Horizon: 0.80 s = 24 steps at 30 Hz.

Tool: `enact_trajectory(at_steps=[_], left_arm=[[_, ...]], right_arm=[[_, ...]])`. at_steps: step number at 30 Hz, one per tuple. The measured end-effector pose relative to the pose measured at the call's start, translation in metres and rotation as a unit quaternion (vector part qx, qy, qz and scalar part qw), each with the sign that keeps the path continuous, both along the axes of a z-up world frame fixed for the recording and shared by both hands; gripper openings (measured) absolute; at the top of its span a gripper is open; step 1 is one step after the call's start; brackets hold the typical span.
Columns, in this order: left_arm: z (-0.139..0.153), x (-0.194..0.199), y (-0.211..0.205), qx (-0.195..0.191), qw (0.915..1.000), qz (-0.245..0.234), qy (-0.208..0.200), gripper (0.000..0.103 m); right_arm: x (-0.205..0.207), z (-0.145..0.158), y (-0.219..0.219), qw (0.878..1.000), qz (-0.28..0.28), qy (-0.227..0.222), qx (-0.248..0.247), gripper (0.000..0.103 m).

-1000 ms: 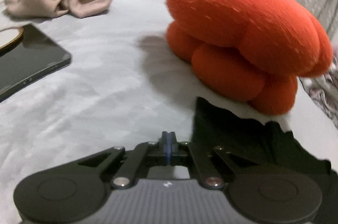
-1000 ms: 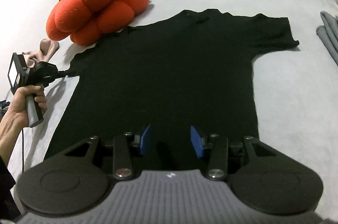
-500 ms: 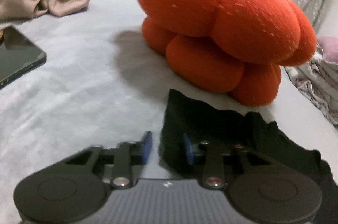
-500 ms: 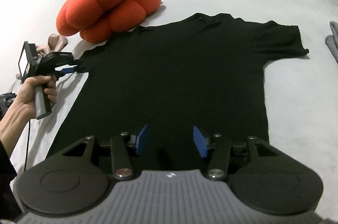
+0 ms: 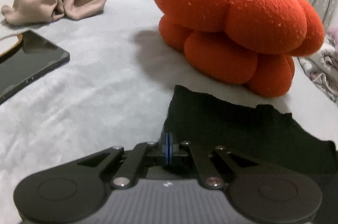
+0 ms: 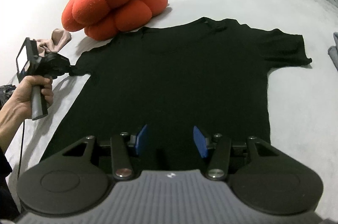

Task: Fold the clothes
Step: 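Move the left gripper to the shirt collar beside the orange pillow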

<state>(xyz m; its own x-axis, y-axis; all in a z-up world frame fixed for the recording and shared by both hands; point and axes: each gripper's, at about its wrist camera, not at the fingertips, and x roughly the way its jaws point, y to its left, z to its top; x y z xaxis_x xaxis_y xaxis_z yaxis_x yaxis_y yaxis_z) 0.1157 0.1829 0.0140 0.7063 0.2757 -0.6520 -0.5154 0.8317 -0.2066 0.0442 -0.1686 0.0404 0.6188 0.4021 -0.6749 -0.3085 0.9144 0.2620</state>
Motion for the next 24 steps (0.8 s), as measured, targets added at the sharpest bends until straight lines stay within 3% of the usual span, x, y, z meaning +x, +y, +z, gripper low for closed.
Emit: enact_trajectory(at_steps=[3, 7, 12, 16, 19, 20, 21, 22, 24], left_arm=[[0.006, -0.003, 0.009, -0.004, 0.9999, 0.011, -0.001, 0.009], [0.016, -0.005, 0.034, -0.032, 0.9981, 0.032, -0.041, 0.017], [0.015, 0.019, 0.039, -0.04, 0.9971, 0.005, -0.065, 0.029], [0.009, 0.041, 0.037, -0.032, 0.9969, -0.026, -0.066, 0.032], [-0.006, 0.054, 0.035, -0.024, 0.9979, -0.033, -0.051, 0.031], [-0.009, 0.056, 0.032, -0.013, 0.9979, -0.034, -0.053, 0.026], [-0.01, 0.058, 0.031, -0.006, 0.9979, -0.036, -0.053, 0.009], [-0.01, 0.06, 0.03, 0.0, 0.998, -0.038, -0.052, 0.004], [-0.01, 0.062, 0.03, 0.006, 0.9979, -0.039, -0.051, 0.002]], right_arm=[[0.002, -0.001, -0.002, 1.0, -0.003, -0.001, -0.005, 0.052], [0.004, -0.003, -0.003, 1.0, -0.006, 0.005, -0.001, 0.052], [0.003, -0.005, -0.002, 1.0, 0.001, 0.003, -0.001, 0.053], [0.003, -0.007, -0.001, 1.0, 0.004, 0.001, -0.005, 0.053], [0.003, -0.01, 0.003, 1.0, 0.01, -0.004, -0.018, 0.053], [0.003, -0.01, 0.004, 1.0, 0.011, -0.005, -0.021, 0.053], [0.003, -0.011, 0.006, 1.0, 0.013, -0.006, -0.023, 0.053], [0.003, -0.012, 0.007, 1.0, 0.016, -0.007, -0.025, 0.053], [0.003, -0.014, 0.009, 0.999, 0.02, -0.012, -0.03, 0.053]])
